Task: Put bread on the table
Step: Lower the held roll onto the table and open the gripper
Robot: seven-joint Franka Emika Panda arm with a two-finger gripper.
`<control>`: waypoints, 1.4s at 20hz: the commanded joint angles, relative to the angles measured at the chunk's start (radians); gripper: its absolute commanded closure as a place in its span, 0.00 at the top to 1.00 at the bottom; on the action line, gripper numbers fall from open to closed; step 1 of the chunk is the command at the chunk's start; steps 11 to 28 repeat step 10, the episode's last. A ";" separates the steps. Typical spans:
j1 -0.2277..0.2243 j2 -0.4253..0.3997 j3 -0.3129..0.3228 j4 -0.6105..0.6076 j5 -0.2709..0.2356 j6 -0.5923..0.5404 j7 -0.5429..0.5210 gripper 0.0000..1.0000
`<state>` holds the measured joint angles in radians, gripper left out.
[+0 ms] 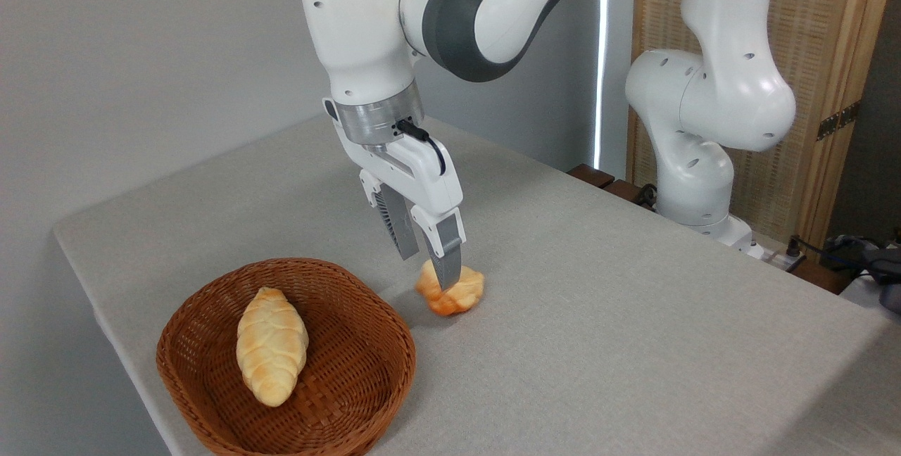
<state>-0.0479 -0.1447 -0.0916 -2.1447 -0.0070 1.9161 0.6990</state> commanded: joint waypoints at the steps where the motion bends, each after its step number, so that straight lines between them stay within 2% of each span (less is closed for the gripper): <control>1: -0.003 -0.003 0.016 0.072 -0.019 0.011 0.016 1.00; 5: 0.008 -0.001 0.027 0.176 -0.022 0.014 0.014 1.00; 7: 0.007 -0.001 0.076 0.212 -0.025 0.014 0.014 1.00; 28: 0.007 -0.001 0.084 0.217 -0.028 0.012 0.014 1.00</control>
